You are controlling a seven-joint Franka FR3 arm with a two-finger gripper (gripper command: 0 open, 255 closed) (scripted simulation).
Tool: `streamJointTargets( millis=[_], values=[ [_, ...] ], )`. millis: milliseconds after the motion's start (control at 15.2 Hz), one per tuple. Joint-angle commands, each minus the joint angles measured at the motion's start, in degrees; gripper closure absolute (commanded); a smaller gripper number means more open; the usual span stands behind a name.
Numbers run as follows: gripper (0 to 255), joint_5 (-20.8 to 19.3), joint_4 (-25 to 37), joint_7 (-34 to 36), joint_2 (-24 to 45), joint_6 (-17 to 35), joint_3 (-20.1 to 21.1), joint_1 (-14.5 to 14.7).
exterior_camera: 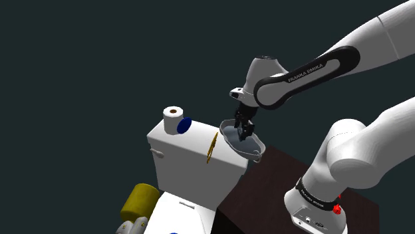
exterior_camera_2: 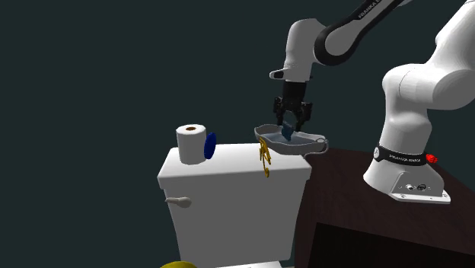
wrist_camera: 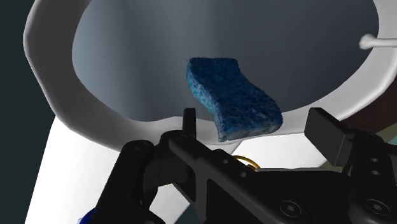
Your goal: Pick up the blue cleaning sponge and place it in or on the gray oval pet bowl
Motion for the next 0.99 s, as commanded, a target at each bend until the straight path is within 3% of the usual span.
streamJointTargets(
  millis=[0, 198, 462, 924],
  values=[
    [0, 0.00, -0.12, 0.03, -0.02, -0.10, 0.02, 0.00],
    [0, -0.01, -0.11, -0.07, 0.22, 0.11, -0.07, -0.02],
    [0, -0.47, 3.48, 0.44, -6.34, -10.01, 0.79, -0.78],
    [0, -0.46, 3.48, 0.44, -6.34, -10.01, 0.79, -0.79]
  ],
)
